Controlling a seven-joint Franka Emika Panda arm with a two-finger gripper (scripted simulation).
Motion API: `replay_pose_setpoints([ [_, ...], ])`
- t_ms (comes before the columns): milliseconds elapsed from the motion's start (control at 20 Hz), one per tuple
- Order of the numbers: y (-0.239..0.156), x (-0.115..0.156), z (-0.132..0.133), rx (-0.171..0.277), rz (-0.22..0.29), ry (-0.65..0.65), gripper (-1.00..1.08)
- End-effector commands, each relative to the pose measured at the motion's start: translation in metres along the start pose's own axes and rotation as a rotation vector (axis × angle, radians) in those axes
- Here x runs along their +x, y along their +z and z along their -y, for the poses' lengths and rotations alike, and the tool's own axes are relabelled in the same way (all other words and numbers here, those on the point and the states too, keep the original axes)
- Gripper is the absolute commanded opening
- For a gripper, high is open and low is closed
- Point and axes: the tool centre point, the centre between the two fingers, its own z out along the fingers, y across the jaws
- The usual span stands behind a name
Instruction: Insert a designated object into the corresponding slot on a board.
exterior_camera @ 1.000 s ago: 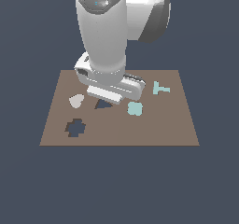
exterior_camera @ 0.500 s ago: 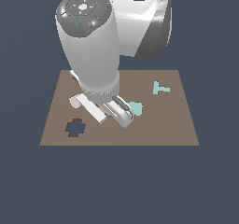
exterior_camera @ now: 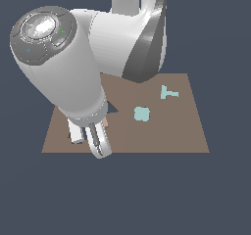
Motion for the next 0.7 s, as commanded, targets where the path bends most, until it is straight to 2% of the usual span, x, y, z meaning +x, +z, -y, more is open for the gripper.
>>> replay_pose_setpoints([
  [0, -0.001, 0.013, 0.003, 0.000, 0.000, 0.095, -1.00],
  [350, -0.002, 0.040, 0.003, 0.000, 0.000, 0.296, -1.00],
  [650, -0.002, 0.055, 0.001, -0.001, 0.000, 0.405, -1.00],
])
